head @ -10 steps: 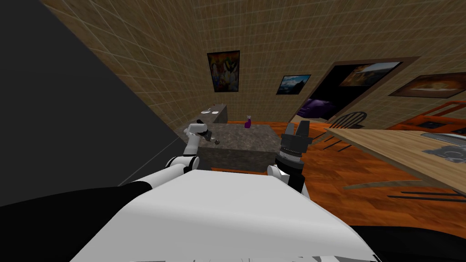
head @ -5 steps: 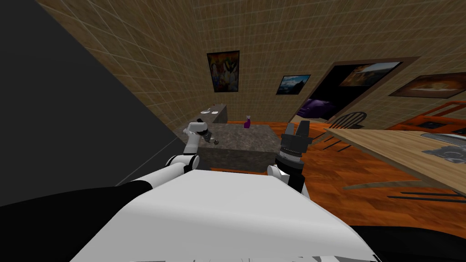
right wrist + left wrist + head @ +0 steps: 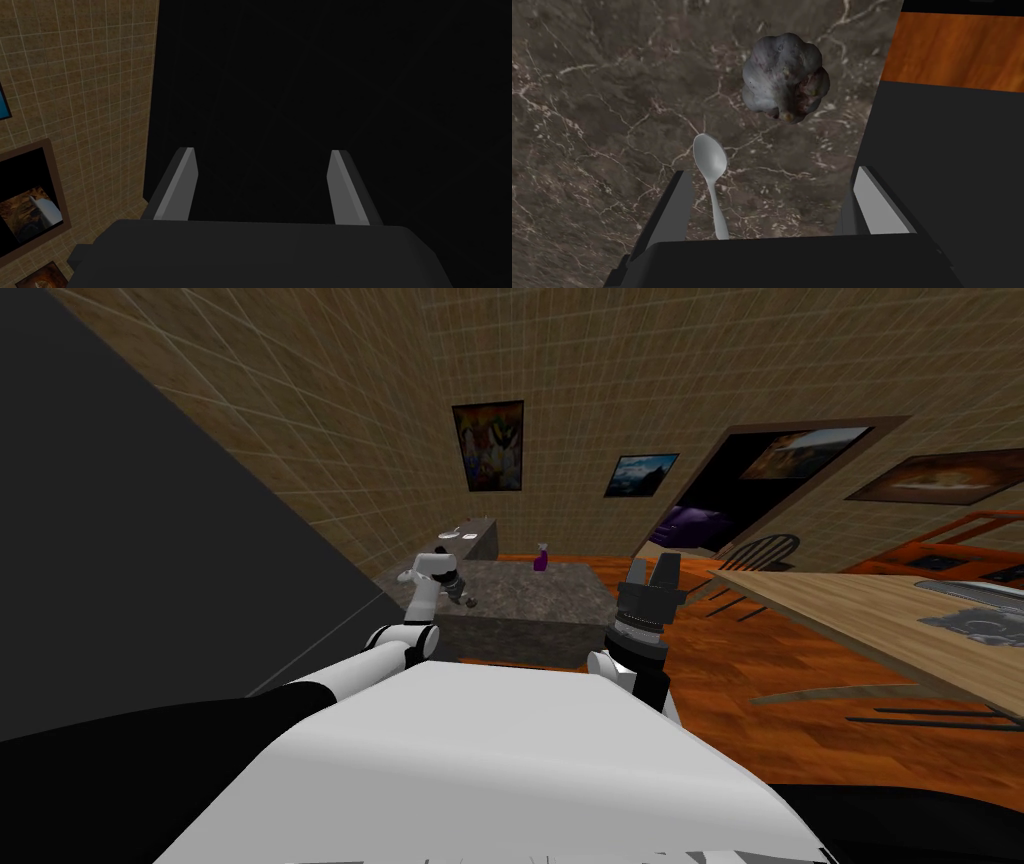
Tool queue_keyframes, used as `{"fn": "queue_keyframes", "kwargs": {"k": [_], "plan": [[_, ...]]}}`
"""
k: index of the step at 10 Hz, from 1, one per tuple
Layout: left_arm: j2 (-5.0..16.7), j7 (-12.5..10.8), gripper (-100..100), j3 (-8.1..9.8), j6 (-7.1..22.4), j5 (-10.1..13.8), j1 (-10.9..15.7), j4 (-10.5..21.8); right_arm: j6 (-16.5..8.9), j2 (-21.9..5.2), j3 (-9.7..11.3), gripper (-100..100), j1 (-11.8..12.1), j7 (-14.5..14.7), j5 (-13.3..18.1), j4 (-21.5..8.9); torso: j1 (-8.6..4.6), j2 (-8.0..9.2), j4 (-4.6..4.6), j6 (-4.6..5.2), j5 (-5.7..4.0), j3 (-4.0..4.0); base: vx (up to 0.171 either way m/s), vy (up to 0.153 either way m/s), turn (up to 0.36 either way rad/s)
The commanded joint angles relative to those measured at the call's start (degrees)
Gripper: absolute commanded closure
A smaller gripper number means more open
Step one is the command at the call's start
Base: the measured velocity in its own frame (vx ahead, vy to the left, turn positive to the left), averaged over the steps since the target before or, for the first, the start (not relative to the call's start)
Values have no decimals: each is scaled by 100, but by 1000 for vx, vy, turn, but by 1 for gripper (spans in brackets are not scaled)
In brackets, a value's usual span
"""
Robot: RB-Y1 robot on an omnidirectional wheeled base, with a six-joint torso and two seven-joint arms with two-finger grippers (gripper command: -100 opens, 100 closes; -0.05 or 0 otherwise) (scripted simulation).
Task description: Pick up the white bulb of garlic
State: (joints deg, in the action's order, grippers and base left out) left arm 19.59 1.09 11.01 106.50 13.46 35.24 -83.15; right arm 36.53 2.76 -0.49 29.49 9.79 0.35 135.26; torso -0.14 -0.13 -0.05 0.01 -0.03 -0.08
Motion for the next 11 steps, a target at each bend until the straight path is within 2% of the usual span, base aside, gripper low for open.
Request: {"fn": "queue_keyframes", "kwargs": {"k": [1, 5, 6, 7, 8, 9, 11], "plan": [[-6, -12, -100, -12, 174, 0, 22, -9, 0, 0, 0, 0, 0, 0, 0, 0, 0, 0, 0, 0, 0, 0, 29, -32, -11], [-22, -14, -100, -61, 767, 2, 136, 67, 0, 0, 0, 0, 0, 0, 0, 0, 3, -2, -1, -1, 1, -2, 40, -27, -29], [-25, -14, -100, -65, 826, 1, 143, 73, 0, 0, 0, 0, 0, 0, 0, 0, 5, -3, -1, -1, 1, -2, 31, -15, -14], [-16, -4, -100, -55, 762, 7, 118, 61, 0, 0, 0, 0, 0, 0, 0, 0, 8, 1, 0, -2, 2, 0, 11, -5, -2], [-15, -2, 0, -55, 782, 8, 119, 61, 0, 0, 0, 0, 0, 0, 0, 0, 12, 8, 1, -2, 3, 4, 0, 0, 0], [-46, 6, -100, -81, 598, -15, 66, 182, 0, 0, 0, 0, 0, 0, 0, 0, 14, 12, 2, -2, 3, 6, 1, 2, -10], [-76, 15, -100, -107, 415, -38, 12, 303, 0, 0, 0, 0, 0, 0, 0, 0, 18, 15, 2, -2, 4, 8, -2, 6, -7]]}}
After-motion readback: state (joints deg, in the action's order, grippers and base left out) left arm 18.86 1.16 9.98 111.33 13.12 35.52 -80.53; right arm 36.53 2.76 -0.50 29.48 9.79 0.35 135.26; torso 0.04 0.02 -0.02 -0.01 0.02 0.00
